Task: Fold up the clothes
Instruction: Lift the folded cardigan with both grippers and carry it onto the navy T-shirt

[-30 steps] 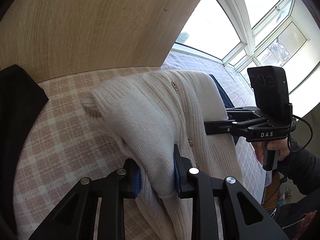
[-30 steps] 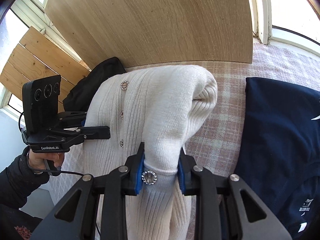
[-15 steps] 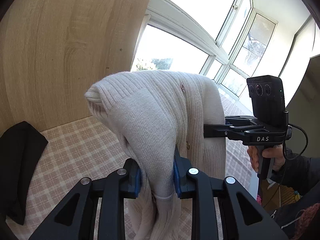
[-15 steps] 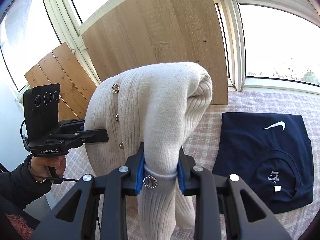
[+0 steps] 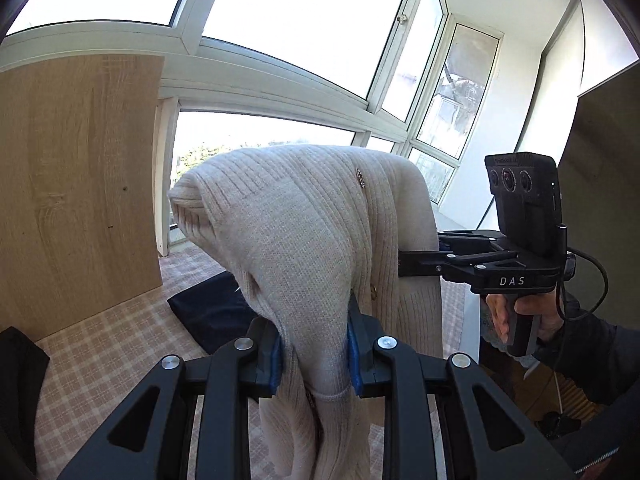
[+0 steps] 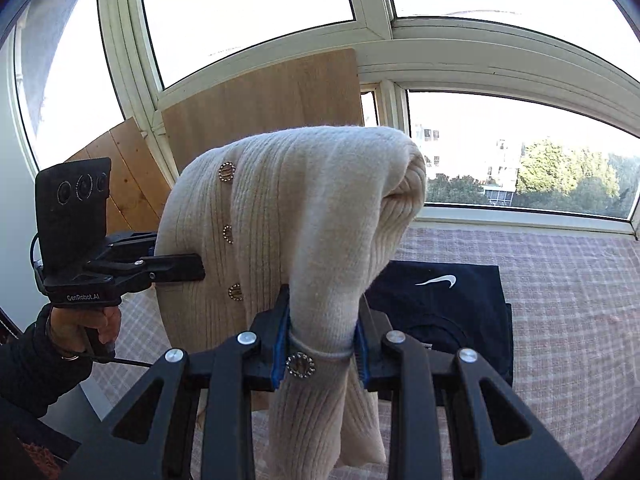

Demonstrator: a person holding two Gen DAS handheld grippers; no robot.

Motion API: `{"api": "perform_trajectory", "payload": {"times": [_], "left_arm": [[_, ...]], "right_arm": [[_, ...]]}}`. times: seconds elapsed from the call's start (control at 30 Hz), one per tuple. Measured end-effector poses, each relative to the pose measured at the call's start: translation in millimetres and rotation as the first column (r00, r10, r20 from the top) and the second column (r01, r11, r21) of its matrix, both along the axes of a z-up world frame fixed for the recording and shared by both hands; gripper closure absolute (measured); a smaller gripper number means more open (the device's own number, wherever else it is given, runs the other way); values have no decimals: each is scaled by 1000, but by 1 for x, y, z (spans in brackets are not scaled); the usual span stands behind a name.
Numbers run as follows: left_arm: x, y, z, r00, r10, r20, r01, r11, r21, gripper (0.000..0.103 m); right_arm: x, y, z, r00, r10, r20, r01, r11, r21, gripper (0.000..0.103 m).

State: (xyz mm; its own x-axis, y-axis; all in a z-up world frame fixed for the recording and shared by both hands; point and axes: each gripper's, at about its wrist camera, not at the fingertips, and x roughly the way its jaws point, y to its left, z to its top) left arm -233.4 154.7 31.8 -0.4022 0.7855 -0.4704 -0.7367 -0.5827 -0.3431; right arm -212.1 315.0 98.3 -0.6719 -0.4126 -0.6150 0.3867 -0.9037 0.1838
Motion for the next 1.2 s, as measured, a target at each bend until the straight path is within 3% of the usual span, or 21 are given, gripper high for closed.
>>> {"api": "perform_trajectory", "payload": {"times": [0.13, 0.27, 0.43, 0.6, 0.83, 0.93, 1.03, 1.1, 1.2], "left_arm": [[-11, 31, -13, 999, 32, 30, -32, 999, 10, 80], [-36, 64, -38, 992, 64, 105, -66, 998, 22, 80], [-84, 92, -89, 969, 133, 208, -125, 991, -50, 80], [-135, 109, -148, 939, 207, 275, -163, 971, -176, 80], [-166, 108, -196, 915, 222, 336, -133, 955, -267, 79], [-174, 103, -207, 899, 219, 378, -128, 960, -250, 77], [-178, 98, -214, 888, 214, 407, -120, 962, -244, 65], [-179, 91, -213, 877, 220, 426, -128, 964, -233, 56], [-173, 74, -195, 883, 243, 402, -162, 961, -223, 59]], "right_arm": [[-28, 45, -3, 998, 32, 53, -33, 999, 20, 77], [-71, 84, -25, 987, 69, 145, -73, 997, 25, 77], [-140, 110, -88, 956, 100, 277, -112, 993, 28, 77], [-203, 123, -159, 914, 113, 389, -130, 991, 19, 77], [-246, 125, -222, 873, 131, 470, -164, 986, 29, 77], [-249, 124, -230, 877, 130, 463, -169, 985, 43, 68], [-251, 126, -229, 875, 114, 470, -165, 984, 68, 54], [-252, 132, -223, 867, 100, 488, -147, 987, 61, 54], [-242, 143, -203, 883, 68, 464, -113, 991, 70, 54]]}}
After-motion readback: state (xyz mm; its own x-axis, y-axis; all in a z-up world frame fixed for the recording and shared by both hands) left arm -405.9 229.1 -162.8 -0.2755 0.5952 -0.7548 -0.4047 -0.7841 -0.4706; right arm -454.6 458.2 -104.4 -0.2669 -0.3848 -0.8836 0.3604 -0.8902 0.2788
